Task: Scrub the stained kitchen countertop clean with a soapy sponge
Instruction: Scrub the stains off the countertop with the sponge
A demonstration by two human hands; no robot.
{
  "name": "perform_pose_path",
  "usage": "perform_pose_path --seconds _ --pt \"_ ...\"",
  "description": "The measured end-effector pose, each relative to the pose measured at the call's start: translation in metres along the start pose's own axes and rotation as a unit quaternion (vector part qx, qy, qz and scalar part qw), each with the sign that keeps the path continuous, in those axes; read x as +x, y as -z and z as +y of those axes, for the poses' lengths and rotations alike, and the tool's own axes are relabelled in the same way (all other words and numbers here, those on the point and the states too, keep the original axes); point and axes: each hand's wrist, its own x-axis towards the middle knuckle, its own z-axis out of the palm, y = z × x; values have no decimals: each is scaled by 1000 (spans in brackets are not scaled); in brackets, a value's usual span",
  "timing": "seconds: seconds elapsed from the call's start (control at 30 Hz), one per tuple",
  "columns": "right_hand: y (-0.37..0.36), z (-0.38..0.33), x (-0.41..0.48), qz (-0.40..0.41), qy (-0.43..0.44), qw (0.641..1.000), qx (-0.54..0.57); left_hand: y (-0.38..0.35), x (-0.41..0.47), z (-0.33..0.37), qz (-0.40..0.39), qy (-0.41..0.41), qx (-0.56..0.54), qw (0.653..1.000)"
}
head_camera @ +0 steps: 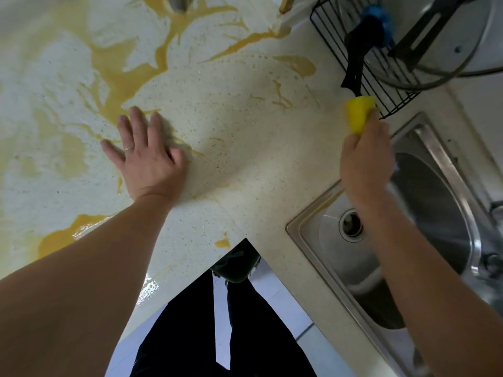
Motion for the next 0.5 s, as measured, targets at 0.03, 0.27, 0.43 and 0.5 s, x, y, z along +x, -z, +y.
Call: perform_pose_path --seconds 0.03,0.27,0.43,0.5 --pt "0 11 20 4 -82 996 -19 0 1 1 0 -1 -3 1000" --pt "-65 -64 49 -40 -135 990 -15 0 1 3 11 5 -14 1000" --pt "-75 -125 -21 -108 110 987 -47 2 1 4 6 6 -15 1000" --pt "-76 -123 -60 -130 211 968 -36 2 0 4 6 6 -16 1000"
